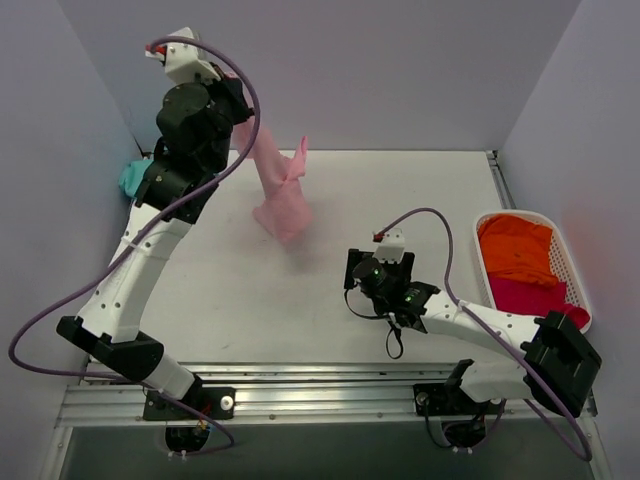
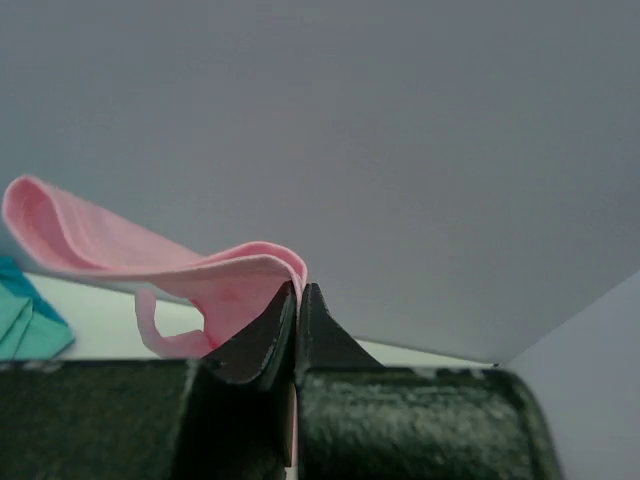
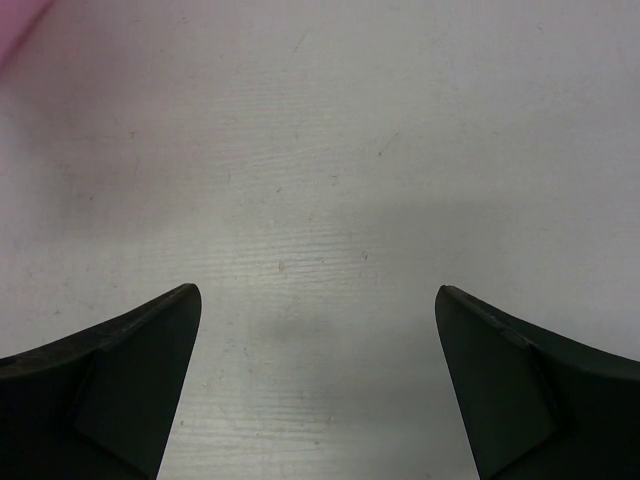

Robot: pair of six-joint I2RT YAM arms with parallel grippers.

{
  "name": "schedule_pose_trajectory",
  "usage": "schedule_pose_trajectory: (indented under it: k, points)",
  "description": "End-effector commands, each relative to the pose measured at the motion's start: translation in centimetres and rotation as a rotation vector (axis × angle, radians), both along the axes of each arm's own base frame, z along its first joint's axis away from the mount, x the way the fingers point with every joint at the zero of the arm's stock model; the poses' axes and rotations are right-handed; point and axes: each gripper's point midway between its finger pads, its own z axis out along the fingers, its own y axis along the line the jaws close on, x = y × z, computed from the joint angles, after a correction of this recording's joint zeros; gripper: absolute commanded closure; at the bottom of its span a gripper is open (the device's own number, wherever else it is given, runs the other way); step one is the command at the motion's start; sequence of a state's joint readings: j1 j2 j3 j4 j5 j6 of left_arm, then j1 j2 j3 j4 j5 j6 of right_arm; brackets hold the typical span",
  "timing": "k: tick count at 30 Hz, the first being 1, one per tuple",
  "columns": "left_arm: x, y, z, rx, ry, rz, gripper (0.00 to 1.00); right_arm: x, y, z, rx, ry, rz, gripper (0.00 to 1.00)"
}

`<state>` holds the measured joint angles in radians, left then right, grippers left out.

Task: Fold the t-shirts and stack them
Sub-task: Flatten the tshirt out

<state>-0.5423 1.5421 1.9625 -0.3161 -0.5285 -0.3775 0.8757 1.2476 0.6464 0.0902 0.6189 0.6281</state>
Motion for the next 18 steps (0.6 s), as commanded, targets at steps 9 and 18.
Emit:
schedule_pose_trajectory:
  k: [9, 18]
  points:
    - [-2.7, -6.7, 7.8, 0.138, -0.124, -0.283, 0.98, 0.2, -2.2, 1.8, -0.017, -0.06, -0.09, 0.0]
    - [-5.8, -4.4, 14.1, 0.111, -0.321, -0.266, 0.98, 0.2, -2.8, 2.0, -0.031, -0.068, -0.114, 0.0]
